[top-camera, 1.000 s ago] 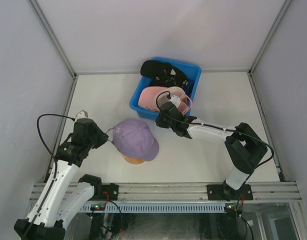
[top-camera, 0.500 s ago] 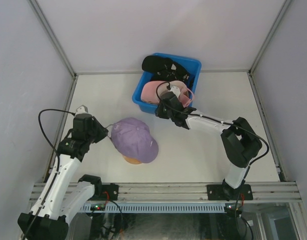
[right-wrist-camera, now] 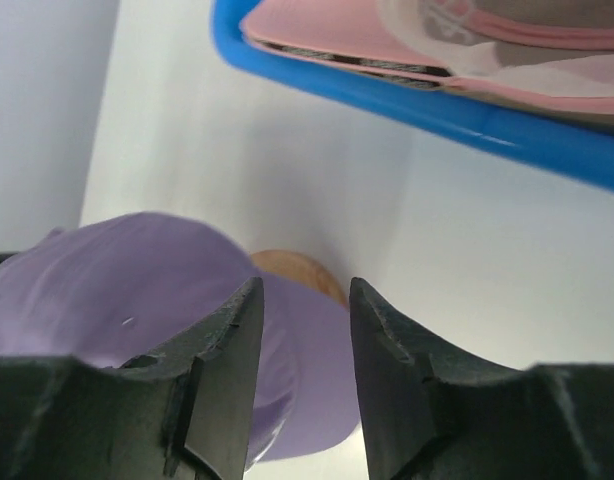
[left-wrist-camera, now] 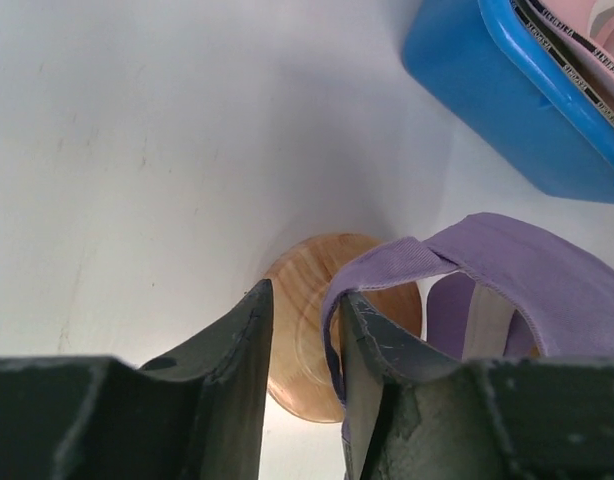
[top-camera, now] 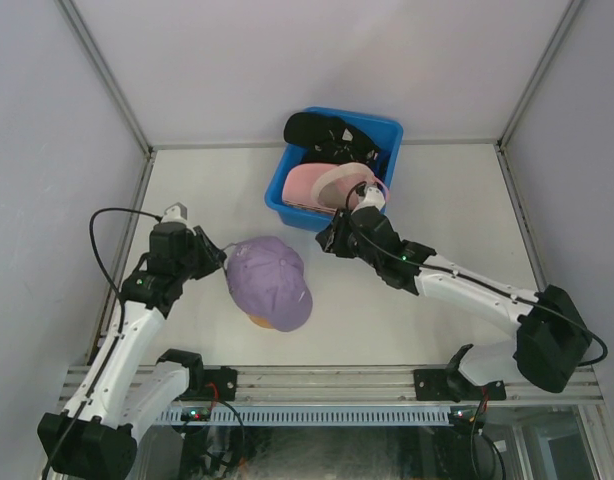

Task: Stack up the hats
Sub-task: Place the hat on the hat stand, then pick up the hat from the bin.

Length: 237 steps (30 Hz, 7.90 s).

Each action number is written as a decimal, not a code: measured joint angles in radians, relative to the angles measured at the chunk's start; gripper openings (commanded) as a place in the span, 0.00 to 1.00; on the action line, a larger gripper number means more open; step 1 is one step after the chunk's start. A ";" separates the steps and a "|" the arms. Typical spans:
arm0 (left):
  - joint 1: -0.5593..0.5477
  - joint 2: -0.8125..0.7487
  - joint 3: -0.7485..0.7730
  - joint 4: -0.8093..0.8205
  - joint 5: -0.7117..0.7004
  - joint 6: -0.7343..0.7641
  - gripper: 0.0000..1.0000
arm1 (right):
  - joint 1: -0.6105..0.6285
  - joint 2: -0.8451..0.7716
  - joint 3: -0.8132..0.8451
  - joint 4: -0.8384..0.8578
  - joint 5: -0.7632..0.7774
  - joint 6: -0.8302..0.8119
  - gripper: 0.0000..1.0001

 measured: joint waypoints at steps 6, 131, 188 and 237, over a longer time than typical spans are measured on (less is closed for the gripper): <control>0.000 -0.003 -0.026 0.006 0.010 0.024 0.52 | 0.068 -0.083 -0.001 0.013 -0.003 -0.003 0.45; 0.001 -0.278 0.190 -0.300 -0.222 -0.232 0.96 | -0.039 0.817 1.179 -0.642 0.004 -0.794 0.00; 0.002 -0.161 0.207 -0.127 -0.110 -0.233 0.97 | -0.179 0.354 1.029 -0.354 -0.060 -0.491 0.00; 0.002 -0.148 0.222 -0.022 -0.036 -0.251 0.97 | -0.319 -0.077 -0.224 0.220 0.018 0.169 0.30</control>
